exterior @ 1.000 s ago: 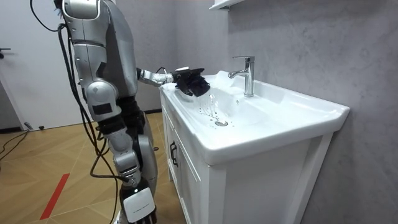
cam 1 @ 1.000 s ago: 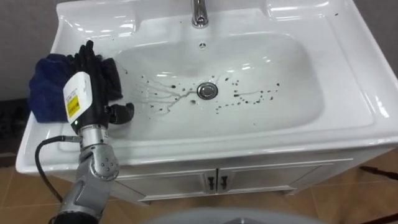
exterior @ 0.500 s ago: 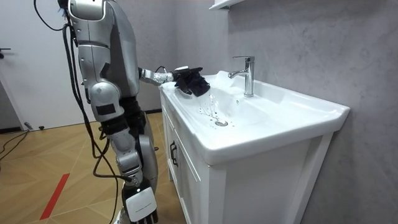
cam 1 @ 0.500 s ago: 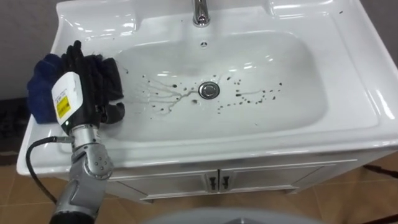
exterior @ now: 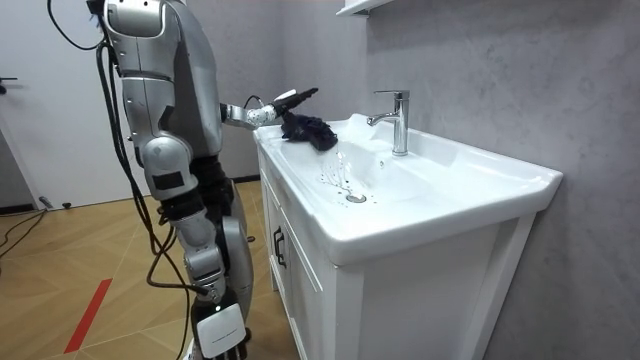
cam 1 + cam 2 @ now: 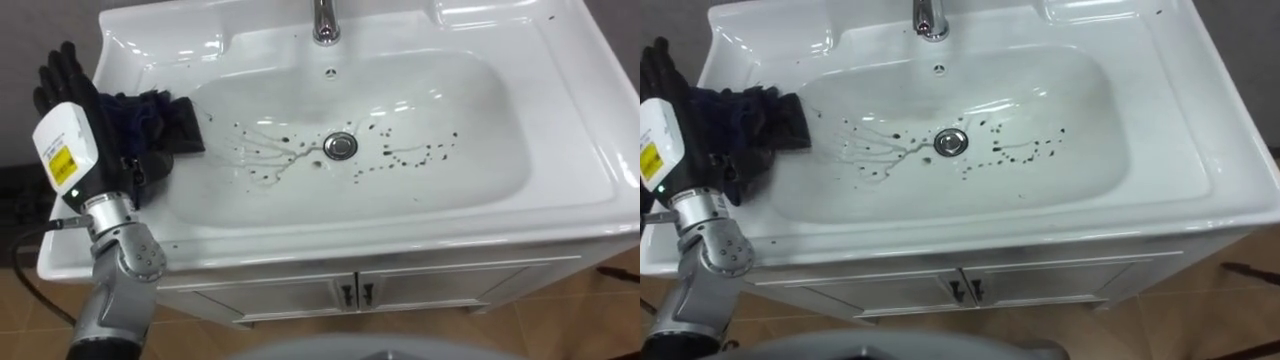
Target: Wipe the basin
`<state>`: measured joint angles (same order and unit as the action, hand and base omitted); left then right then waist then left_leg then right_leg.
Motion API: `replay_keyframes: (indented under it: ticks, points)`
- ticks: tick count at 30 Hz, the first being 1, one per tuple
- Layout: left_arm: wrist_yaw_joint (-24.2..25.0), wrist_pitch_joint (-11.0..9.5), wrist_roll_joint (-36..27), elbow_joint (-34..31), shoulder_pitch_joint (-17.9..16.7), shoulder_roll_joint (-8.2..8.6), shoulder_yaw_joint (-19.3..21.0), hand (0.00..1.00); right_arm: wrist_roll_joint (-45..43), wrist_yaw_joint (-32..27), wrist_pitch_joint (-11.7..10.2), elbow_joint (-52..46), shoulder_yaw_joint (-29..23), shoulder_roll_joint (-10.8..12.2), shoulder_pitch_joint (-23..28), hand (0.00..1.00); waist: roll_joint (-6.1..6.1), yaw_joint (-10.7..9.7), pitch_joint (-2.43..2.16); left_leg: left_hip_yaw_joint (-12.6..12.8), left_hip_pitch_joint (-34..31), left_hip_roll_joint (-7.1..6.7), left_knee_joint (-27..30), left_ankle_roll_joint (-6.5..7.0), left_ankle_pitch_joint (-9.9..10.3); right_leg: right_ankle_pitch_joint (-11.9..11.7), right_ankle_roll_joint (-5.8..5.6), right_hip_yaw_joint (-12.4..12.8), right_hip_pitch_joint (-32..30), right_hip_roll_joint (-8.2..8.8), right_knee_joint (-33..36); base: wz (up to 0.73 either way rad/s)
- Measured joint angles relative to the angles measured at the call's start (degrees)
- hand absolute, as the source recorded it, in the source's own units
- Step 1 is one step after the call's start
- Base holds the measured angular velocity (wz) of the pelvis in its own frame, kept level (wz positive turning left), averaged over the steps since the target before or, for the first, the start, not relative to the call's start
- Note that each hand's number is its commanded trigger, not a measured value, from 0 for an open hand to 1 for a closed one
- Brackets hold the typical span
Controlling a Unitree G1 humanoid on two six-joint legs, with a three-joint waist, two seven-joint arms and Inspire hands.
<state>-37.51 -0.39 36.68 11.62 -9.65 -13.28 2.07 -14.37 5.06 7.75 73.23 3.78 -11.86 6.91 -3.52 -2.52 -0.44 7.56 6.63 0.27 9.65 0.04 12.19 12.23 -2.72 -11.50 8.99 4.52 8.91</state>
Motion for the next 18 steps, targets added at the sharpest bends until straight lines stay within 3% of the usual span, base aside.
replay_keyframes:
  ticks: [5, 10, 12, 18]
  points:
    - [0.1, 0.6, 0.0, 1.6, -0.3, 0.01, 0.0, 0.0, -0.2, 0.2, 0.7, -0.3, 0.0, 0.0, 0.0, 0.0, 0.1, 0.1, -0.03, 0.2, 0.3, 0.01, 0.0, 0.01, 0.0, 0.0, 0.0, 0.3, 0.1, 0.0, 0.2, -0.02]
    - [0.6, 0.8, -0.3, 8.0, -1.0, 0.33, -0.1, 0.0, -1.6, 0.8, 1.1, -0.5, 0.0, 0.0, -0.1, 0.0, 0.22, -0.1, 0.04, 0.3, 0.9, 0.03, -0.2, 0.01, 0.0, 0.0, -0.01, 0.5, 0.6, 0.0, 0.4, -0.01]
    - [0.7, 0.7, -0.4, 8.4, -1.4, 1.14, -0.1, 0.0, -1.7, 1.1, 1.2, -0.7, 0.0, -0.1, -0.1, 0.0, 0.37, -0.2, 0.01, 0.3, 1.0, -0.01, -0.2, 0.01, 0.0, 0.0, -0.01, 0.5, 1.1, -0.01, 0.1, 0.0]
    - [1.0, 0.7, -0.4, 8.5, -1.4, 1.16, -0.1, 0.0, -1.7, 1.2, 1.3, -2.5, 0.0, 0.0, 0.4, 0.0, 0.4, -0.2, 0.01, 0.3, 1.0, 0.0, -0.1, 0.01, 0.0, 0.0, -0.01, 0.5, 1.2, -0.04, 0.0, 0.0]
